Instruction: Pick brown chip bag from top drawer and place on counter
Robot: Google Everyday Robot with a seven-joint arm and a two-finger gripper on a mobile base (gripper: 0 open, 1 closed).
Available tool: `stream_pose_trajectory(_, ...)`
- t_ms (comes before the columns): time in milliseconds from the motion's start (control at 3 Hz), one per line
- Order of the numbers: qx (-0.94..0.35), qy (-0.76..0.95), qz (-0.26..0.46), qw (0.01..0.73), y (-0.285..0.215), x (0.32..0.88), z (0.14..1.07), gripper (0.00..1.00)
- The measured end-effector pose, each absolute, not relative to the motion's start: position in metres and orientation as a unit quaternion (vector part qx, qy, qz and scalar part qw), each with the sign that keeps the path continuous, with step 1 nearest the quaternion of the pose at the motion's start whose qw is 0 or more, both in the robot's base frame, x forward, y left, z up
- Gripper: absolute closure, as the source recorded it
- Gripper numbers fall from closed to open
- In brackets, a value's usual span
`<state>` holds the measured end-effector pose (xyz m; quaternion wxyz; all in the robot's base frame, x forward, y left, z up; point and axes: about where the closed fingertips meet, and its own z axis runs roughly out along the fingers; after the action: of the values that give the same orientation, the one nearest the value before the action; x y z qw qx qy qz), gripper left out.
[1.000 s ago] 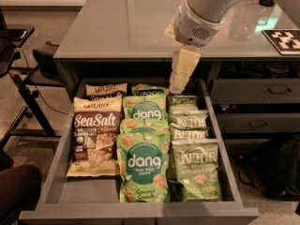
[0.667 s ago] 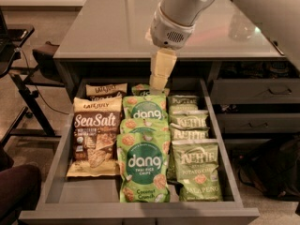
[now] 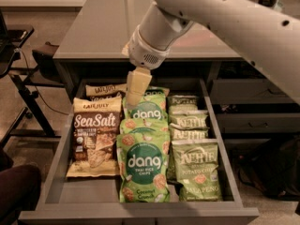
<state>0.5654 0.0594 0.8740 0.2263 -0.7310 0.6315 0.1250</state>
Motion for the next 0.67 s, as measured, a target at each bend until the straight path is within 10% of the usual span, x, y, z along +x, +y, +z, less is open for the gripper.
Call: stream_pose_trajectory(667, -0.719, 0.616, 0.155, 0.283, 0.0820, 0.5690, 0.8561, 0.00)
